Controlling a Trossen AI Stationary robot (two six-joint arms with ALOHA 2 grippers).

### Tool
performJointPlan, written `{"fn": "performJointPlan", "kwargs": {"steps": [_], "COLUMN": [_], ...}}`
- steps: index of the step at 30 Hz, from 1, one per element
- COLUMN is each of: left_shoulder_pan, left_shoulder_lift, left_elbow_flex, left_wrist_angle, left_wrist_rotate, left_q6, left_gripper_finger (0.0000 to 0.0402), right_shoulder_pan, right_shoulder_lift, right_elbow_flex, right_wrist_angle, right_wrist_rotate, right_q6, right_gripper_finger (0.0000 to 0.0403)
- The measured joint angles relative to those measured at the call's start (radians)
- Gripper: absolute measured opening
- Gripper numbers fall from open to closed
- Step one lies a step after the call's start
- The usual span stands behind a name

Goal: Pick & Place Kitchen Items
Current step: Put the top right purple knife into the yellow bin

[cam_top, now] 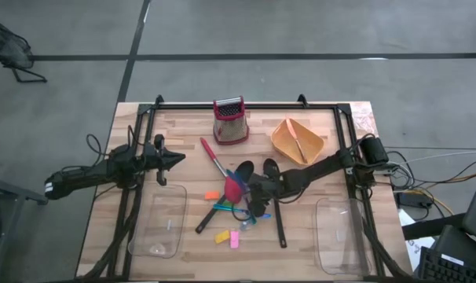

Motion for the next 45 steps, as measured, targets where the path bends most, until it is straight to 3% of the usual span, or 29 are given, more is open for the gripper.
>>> {"fn": "performJointPlan", "kwargs": {"steps": [12,30,45], "left_shoulder_pan": [0.000,0.000,0.000], "left_shoulder_lift": [0.000,0.000,0.004], "left_elbow_flex": [0.000,0.000,0.000], "left_wrist_angle": [0.000,0.000,0.000], "left_wrist_rotate": [0.000,0.000,0.000], "left_q6": [0.000,0.000,0.000], "left_gripper_finger": [0.0023,0.0023,0.0023], "right_shoulder_pan": [0.000,-0.005,-0.009], "right_shoulder_lift": [0.000,-0.036,-0.142], "right_elbow_flex": [0.000,0.009,0.009], "right_wrist_angle": [-0.004,-0.108,-0.312], "right_wrist_rotate": [0.009,0.066,0.232], "right_q6": [-0.002,0.011,0.068], "right_gripper_finger": [0.0042,0.0042,0.0050]}}
